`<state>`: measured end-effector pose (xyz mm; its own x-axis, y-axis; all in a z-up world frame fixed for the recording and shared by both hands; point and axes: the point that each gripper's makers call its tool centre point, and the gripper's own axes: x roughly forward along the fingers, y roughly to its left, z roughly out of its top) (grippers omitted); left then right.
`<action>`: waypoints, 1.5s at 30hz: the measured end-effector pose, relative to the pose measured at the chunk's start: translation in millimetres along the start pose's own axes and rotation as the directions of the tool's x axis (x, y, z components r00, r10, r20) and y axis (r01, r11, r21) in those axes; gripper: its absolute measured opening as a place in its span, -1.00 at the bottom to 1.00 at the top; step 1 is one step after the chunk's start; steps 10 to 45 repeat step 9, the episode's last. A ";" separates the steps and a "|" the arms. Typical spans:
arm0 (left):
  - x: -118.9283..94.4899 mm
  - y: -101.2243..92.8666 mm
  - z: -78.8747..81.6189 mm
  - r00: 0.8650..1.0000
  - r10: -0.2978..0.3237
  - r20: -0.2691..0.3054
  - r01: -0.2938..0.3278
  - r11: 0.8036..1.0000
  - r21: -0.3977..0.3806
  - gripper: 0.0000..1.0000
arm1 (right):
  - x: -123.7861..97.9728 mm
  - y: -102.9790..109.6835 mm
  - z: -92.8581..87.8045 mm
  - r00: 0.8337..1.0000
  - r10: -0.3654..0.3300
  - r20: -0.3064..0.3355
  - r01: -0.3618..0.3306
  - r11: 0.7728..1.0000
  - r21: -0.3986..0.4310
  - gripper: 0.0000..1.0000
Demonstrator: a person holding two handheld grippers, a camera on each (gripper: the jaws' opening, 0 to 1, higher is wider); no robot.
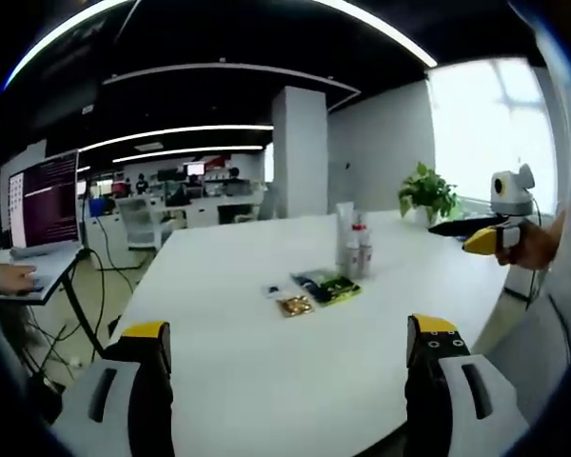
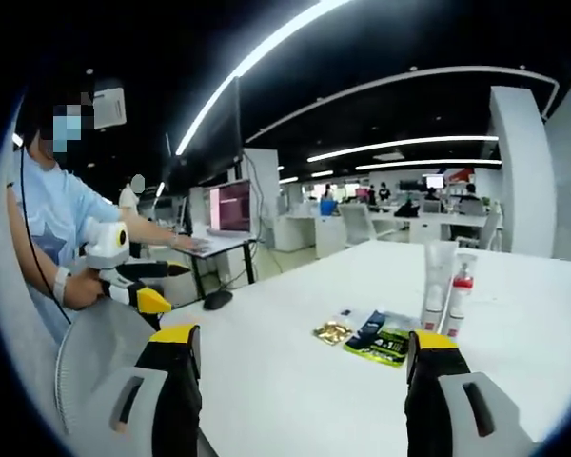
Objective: Arrange the skincare products in the storage area until every visible bottle or jar stands upright without overlapping.
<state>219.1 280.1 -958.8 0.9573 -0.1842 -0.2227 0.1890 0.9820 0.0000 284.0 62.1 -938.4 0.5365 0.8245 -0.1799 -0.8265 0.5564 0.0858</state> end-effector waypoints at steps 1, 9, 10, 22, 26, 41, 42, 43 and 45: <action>1.2 -1.9 -4.7 1.000 -0.005 -0.024 0.005 1.000 0.013 0.98 | 1.2 -0.5 0.4 1.000 -0.002 -0.001 0.002 1.000 0.008 0.80; 3.6 -2.8 -19.2 0.995 -0.004 -0.096 0.009 0.999 0.047 0.98 | 11.5 5.3 -7.8 0.999 0.012 -0.036 -0.012 1.000 -0.007 0.78; 3.6 -2.8 -19.2 0.995 -0.004 -0.096 0.009 0.999 0.047 0.98 | 11.5 5.3 -7.8 0.999 0.012 -0.036 -0.012 1.000 -0.007 0.78; 3.6 -2.8 -19.2 0.995 -0.004 -0.096 0.009 0.999 0.047 0.98 | 11.5 5.3 -7.8 0.999 0.012 -0.036 -0.012 1.000 -0.007 0.78; 3.6 -2.8 -19.2 0.995 -0.004 -0.096 0.009 0.999 0.047 0.98 | 11.5 5.3 -7.8 0.999 0.012 -0.036 -0.012 1.000 -0.007 0.78; 3.6 -2.8 -19.2 0.995 -0.004 -0.096 0.009 0.999 0.047 0.98 | 11.5 5.3 -7.8 0.999 0.012 -0.036 -0.012 1.000 -0.007 0.78; 3.6 -2.8 -19.2 0.995 -0.004 -0.096 0.009 0.999 0.047 0.98 | 11.5 5.3 -7.8 0.999 0.012 -0.036 -0.012 1.000 -0.007 0.78; 3.6 -2.8 -19.2 0.995 -0.004 -0.096 0.009 0.999 0.047 0.98 | 11.5 5.3 -7.8 0.999 0.012 -0.036 -0.012 1.000 -0.007 0.78; 3.6 -2.8 -19.2 0.995 -0.004 -0.096 0.009 0.999 0.047 0.98 | 11.5 5.3 -7.8 0.999 0.012 -0.036 -0.012 1.000 -0.007 0.78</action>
